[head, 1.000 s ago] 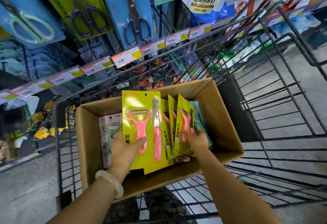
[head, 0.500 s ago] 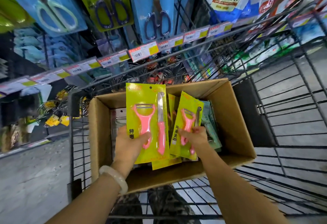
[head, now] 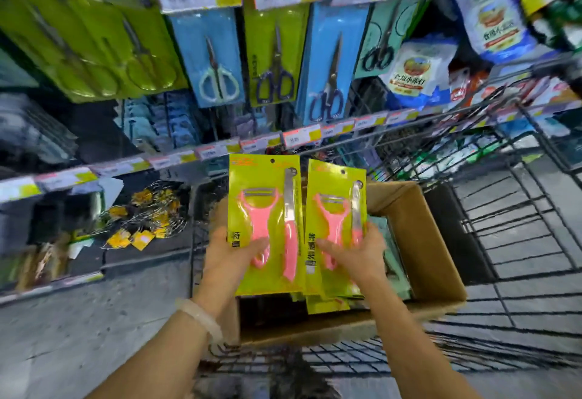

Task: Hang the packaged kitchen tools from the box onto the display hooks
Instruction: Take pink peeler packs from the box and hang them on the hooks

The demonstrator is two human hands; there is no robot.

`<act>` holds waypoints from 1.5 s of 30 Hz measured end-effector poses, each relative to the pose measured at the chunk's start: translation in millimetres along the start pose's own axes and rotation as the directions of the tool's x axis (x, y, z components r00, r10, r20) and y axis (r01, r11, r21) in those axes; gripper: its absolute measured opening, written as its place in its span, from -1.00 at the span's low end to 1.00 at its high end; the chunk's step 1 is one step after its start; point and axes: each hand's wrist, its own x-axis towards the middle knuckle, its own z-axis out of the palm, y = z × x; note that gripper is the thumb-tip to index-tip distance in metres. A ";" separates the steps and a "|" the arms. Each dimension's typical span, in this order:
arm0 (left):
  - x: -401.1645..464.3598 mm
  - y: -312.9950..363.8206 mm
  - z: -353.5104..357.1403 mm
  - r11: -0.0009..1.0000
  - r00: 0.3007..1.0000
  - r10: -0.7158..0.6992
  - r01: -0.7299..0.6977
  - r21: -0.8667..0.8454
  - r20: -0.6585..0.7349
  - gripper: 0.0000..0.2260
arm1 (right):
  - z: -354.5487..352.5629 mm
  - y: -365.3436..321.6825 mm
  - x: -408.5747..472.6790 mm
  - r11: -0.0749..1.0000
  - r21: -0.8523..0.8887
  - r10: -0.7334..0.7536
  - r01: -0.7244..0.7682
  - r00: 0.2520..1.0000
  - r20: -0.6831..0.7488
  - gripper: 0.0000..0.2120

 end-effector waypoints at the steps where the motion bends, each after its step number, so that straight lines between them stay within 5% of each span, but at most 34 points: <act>1: -2.1 2.3 -15.5 1.000 1.000 0.016 -0.016 -0.006 -0.001 -0.78 | 5.1 -11.6 -12.6 0.999 -0.014 -0.048 0.047 0.999 -0.011 0.24; 11: -47.5 8.3 -190.7 0.974 0.971 0.173 -0.194 -0.117 -0.167 -0.69 | 94.6 -121.2 -152.5 0.942 0.016 -0.335 0.336 0.942 -0.031 0.08; 22: -115.0 0.8 -370.1 0.924 0.864 0.232 -0.339 -0.176 -0.446 -0.68 | 197.8 -193.2 -288.2 0.762 0.131 -0.646 0.634 0.759 0.081 0.07; 34: -139.0 43.4 -450.3 0.839 0.761 0.295 -0.495 -0.224 -0.577 -0.25 | 232.2 -275.7 -346.6 0.611 0.215 -0.790 0.762 0.605 0.101 0.10; 41: -101.8 89.5 -469.6 0.807 0.724 0.375 -0.562 -0.181 -0.579 -0.67 | 241.4 -333.1 -336.2 0.554 0.255 -0.824 0.793 0.566 0.030 0.08; 45: -73.9 125.9 -477.8 0.775 0.686 0.440 -0.616 -0.141 -0.579 -0.23 | 240.0 -373.7 -323.0 0.527 0.280 -0.831 0.802 0.556 -0.027 0.09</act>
